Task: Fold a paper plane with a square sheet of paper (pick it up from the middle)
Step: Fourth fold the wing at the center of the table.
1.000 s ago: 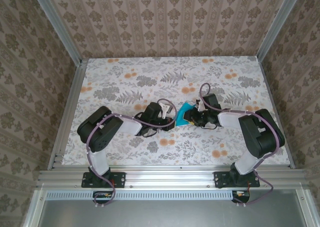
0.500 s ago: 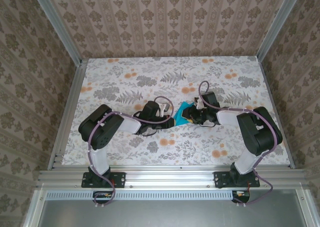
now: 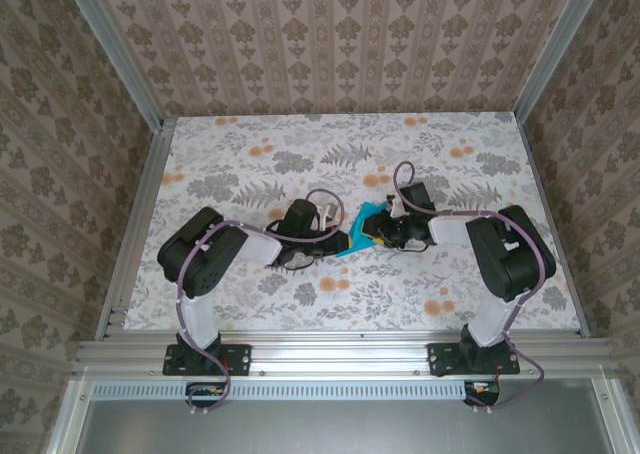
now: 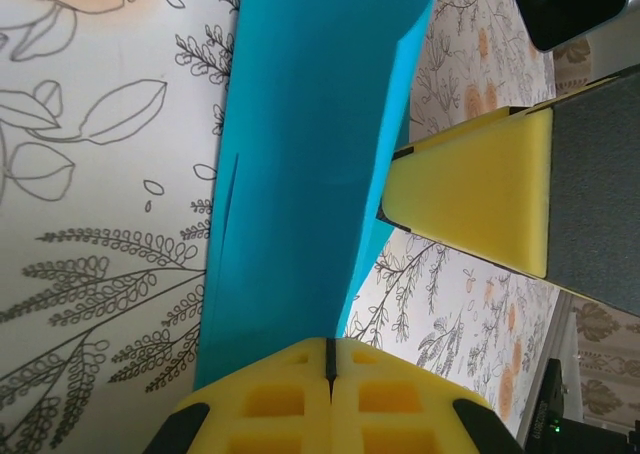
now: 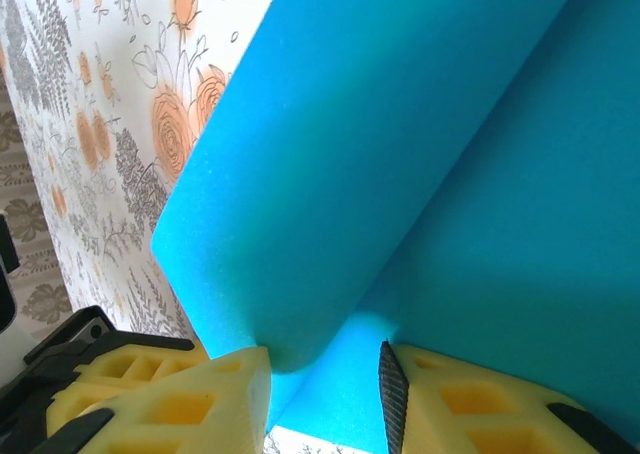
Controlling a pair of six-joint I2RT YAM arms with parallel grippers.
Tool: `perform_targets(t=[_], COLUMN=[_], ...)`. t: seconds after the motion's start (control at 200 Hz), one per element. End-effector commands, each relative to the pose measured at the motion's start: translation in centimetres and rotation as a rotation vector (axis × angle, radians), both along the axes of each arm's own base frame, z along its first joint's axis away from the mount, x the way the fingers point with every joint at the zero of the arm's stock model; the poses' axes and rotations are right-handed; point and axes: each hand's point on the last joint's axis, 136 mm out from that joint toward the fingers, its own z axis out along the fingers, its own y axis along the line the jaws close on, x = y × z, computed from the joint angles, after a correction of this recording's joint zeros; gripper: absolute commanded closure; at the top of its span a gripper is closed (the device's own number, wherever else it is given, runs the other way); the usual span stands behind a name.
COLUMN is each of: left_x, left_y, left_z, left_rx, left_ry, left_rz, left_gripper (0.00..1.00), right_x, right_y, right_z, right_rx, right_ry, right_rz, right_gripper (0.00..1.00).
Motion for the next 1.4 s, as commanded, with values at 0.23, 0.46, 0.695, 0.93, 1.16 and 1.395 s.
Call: perform_targets(t=[0.23, 0.46, 0.695, 0.93, 1.16, 1.395], left_x=[0.9, 0.3, -0.2, -0.4, -0.2, -0.2], left_y=[-0.5, 0.0, 0.5, 0.7, 0.6, -0.1], left_z=[2.4, 2.6, 1.5, 0.8, 0.9, 1.5], left_rx=[-0.027, 0.099, 0.273, 0.362, 0.417, 0.447], left_ry=[-0.091, -0.252, -0.377, -0.453, -0.525, -0.619], left_rz=[-0.023, -0.072, -0.092, -0.094, -0.101, -0.139], left_gripper=[0.72, 0.60, 0.60, 0.62, 0.62, 0.62], right_x=[-0.9, -1.1, -1.3, -1.4, -1.4, -1.5], right_y=[-2.1, -2.1, -2.2, -2.2, -2.2, -2.4], right_z=[-3.0, -3.8, -4.1, -4.3, -4.4, -4.6], right_rx=[-0.156, -0.149, -0.147, -0.148, -0.148, -0.160], right_ry=[0.153, 0.199, 0.211, 0.219, 0.225, 0.245], right_rz=[-0.076, -0.106, -0.116, -0.116, -0.118, -0.135], right_gripper=[0.59, 0.57, 0.56, 0.57, 0.57, 0.57])
